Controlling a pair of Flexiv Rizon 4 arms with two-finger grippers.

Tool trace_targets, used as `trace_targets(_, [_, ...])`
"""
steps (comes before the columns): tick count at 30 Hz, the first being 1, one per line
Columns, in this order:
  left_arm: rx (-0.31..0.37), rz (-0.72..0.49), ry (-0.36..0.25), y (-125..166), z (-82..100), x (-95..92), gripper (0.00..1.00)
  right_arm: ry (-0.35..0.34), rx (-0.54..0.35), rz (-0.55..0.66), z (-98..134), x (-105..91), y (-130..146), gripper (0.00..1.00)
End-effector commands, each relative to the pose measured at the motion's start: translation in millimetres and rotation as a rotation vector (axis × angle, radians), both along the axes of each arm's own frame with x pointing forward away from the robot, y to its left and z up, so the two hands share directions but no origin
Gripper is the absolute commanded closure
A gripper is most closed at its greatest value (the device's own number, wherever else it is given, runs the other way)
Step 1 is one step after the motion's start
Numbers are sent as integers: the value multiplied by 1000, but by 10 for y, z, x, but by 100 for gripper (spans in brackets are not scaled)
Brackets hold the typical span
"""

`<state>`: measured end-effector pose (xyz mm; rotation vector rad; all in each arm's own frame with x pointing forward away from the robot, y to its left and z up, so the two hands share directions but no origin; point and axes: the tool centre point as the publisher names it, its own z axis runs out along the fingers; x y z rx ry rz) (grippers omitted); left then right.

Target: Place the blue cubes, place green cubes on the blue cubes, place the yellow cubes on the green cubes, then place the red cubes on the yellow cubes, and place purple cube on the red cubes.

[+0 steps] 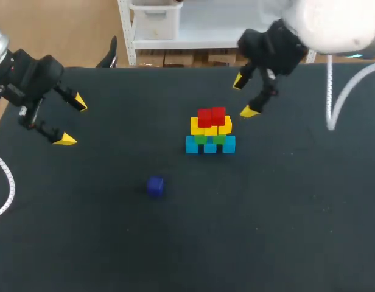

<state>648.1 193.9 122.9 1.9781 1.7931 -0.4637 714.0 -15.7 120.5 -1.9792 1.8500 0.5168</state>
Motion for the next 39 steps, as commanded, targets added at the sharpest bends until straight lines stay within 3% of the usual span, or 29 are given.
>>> trace_targets(1, [-4,-4,-2,13,-7,5,0,-66,299,-19,5,-251,-408,0])
trace_targets(15, [-4,-4,-2,13,-7,5,0,-100,507,-43,-36,-643,-1344,0])
trace_targets(39, [-4,-4,-2,13,-7,5,0,-46,541,35,-170,-694,-1665,0])
